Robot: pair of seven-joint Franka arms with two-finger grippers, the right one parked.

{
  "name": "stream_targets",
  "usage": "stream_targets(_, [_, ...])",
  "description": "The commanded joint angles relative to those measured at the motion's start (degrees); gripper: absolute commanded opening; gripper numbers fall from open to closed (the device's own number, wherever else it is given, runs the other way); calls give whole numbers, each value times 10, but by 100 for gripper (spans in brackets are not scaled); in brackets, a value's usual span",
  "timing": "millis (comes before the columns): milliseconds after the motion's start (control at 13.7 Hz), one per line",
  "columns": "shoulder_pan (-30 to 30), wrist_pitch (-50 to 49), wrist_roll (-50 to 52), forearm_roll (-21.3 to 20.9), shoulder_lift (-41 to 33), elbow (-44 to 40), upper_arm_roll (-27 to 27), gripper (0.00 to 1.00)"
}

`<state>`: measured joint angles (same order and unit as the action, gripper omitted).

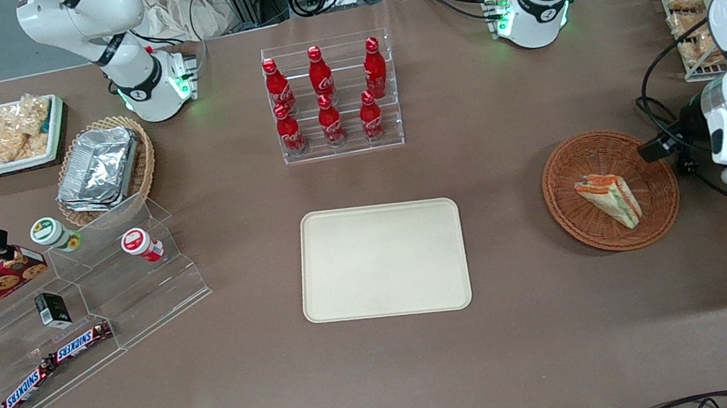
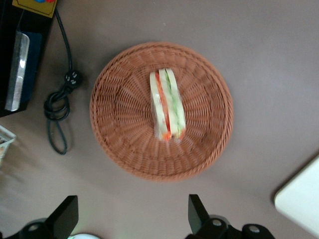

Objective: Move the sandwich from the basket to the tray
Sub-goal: 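Lower the open left gripper over the wrapped sandwich in the basket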

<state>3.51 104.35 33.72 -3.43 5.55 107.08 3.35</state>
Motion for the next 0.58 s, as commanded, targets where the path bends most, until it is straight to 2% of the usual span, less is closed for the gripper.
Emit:
stream_targets(0, [7, 160, 105, -9, -39, 143, 6, 99])
stream_targets(146, [4, 220, 179, -10, -34, 189, 8, 99])
stream_targets(510, [4, 263, 198, -9, 2, 193, 8, 99])
